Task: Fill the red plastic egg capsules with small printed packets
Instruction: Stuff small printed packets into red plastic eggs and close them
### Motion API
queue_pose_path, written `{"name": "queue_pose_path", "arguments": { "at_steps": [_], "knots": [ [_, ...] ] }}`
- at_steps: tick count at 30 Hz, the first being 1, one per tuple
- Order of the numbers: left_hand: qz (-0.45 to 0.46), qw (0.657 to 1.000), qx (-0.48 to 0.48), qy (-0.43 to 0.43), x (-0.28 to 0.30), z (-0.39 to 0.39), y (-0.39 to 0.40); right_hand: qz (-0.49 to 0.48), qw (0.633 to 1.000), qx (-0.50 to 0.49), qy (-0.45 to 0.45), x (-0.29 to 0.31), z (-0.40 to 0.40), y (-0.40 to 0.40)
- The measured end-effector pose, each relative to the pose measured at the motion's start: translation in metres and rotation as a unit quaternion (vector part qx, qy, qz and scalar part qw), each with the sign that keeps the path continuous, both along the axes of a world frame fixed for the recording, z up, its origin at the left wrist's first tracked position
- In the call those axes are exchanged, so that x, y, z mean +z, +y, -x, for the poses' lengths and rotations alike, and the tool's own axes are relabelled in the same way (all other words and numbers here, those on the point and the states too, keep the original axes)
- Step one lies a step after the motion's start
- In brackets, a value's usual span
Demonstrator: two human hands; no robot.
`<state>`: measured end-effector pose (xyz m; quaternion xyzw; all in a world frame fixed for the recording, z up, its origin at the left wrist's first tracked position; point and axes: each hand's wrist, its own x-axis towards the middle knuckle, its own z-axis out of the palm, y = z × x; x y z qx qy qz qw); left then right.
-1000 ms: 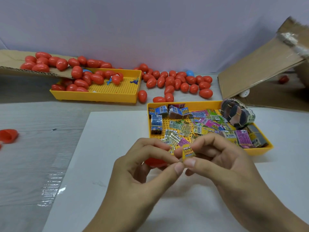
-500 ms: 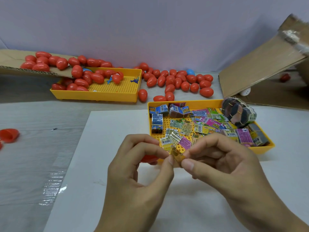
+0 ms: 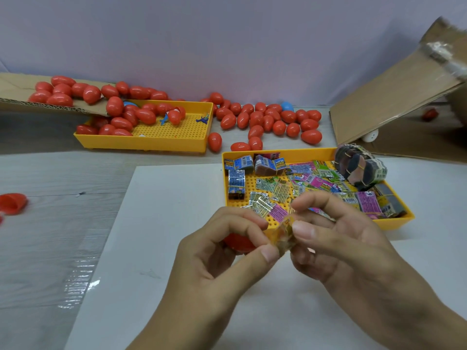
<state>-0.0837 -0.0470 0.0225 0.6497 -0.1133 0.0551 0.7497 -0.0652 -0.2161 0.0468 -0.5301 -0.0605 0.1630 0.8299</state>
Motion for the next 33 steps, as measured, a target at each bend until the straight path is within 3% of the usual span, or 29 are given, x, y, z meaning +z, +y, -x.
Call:
{"name": "queue_pose_path", "arguments": {
  "at_steps": [5,10,14,27,33],
  "knots": [
    [0.018,0.999,0.012,0.024,-0.0007,-0.0026,0.0042,0.034,0.998,-0.044,0.014,0.0002,-0.0019,0.0005],
    [-0.017,0.998,0.053,0.0,0.0026,-0.002,0.004,0.151,0.968,-0.149,-0.133,0.0023,0.0004,0.0025],
    [-0.01,0.997,0.074,-0.026,0.0026,-0.0003,-0.0002,0.199,0.948,-0.18,-0.173,-0.0003,0.0036,0.0028],
    [0.027,0.999,0.03,0.004,0.0005,-0.0001,0.001,0.129,0.985,-0.095,-0.068,-0.0015,0.0,0.0038],
    [-0.015,0.999,0.038,-0.004,-0.0019,0.0006,-0.0005,0.125,0.988,-0.077,-0.035,-0.0024,-0.0013,0.0024]
  ]
}}
